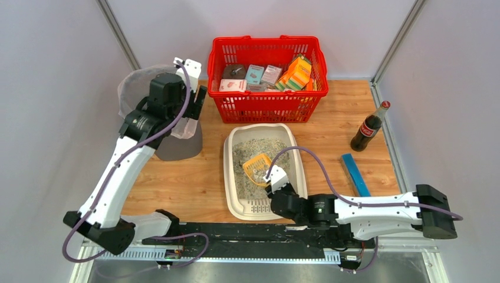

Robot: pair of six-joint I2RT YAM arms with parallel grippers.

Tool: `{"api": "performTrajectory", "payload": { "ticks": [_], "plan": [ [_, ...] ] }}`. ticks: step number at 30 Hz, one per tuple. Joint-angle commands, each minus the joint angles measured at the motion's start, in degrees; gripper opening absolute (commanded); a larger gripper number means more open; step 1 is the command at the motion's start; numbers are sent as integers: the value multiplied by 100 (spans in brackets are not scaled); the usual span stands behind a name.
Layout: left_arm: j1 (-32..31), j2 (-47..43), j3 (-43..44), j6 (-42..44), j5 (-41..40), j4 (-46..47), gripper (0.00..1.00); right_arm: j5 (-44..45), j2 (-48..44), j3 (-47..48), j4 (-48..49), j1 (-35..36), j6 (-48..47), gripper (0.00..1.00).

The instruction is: Clean the litter box

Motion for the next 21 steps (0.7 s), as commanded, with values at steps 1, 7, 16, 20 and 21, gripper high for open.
{"api": "performTrajectory", "payload": {
  "ticks": [1, 7, 16, 20, 21],
  "plan": [
    [77, 401, 145, 241, -369, -677, 79, 91, -786, -226, 610, -3, -9, 0],
    [77, 516, -101, 259, -203, -580, 76, 99, -1052, -429, 209, 6, 448, 0],
    [77, 832, -224, 312, -272, -633, 41, 134, -595, -262, 462, -3, 176, 0],
    [77, 894, -23, 206, -316, -896, 18, 186, -366, -191, 480, 6, 158, 0],
    [86, 876, 13, 136, -298, -932, 12, 186, -322, -183, 480, -3, 184, 0]
  ]
}}
